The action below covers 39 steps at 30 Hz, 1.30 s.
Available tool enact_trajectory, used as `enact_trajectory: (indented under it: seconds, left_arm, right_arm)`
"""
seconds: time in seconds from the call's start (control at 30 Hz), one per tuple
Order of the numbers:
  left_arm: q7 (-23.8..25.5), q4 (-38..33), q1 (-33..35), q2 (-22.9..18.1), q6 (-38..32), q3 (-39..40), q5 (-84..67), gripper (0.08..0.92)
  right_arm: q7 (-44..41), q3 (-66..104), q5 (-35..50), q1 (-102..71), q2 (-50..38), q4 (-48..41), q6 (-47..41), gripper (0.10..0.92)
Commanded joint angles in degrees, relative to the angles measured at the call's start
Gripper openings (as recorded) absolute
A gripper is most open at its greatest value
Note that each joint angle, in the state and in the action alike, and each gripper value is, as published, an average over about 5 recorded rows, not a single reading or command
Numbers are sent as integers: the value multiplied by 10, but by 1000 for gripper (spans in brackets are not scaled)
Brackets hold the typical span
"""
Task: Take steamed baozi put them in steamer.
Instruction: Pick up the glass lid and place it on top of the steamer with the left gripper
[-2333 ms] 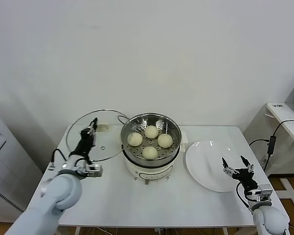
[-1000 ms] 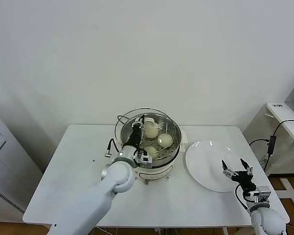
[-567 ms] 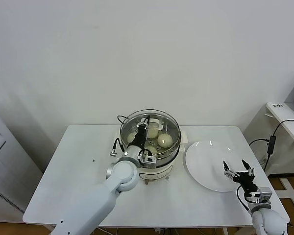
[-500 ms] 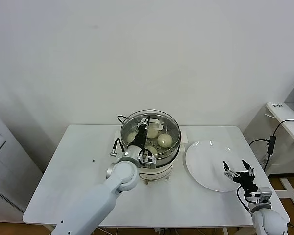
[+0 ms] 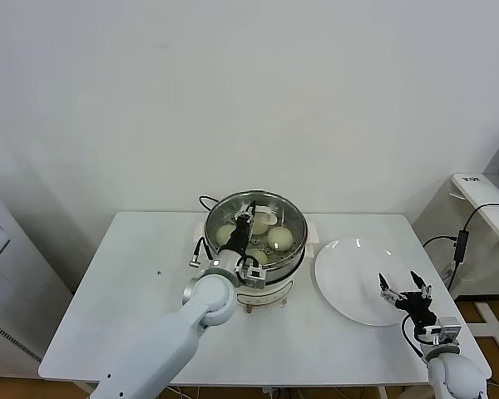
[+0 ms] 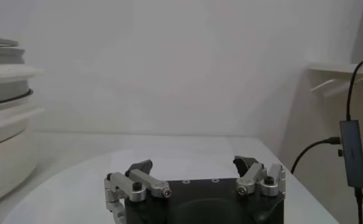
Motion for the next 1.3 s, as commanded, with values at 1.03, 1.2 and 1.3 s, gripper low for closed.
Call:
enact_trajectory:
  seconds: [1.03, 1.2, 1.3]
  left_arm:
    - [5, -133, 66, 53, -39, -47, -222, 350]
    - [40, -248, 120, 86, -79, -92, -353, 489]
    - [46, -299, 151, 106, -82, -126, -506, 576]
  right_arm:
    - [-3, 6, -6, 2, 5, -7, 3, 823]
    - [-6, 4, -6, 3, 7, -4, 2, 823]
    - [-6, 2, -6, 2, 8, 1, -2, 823]
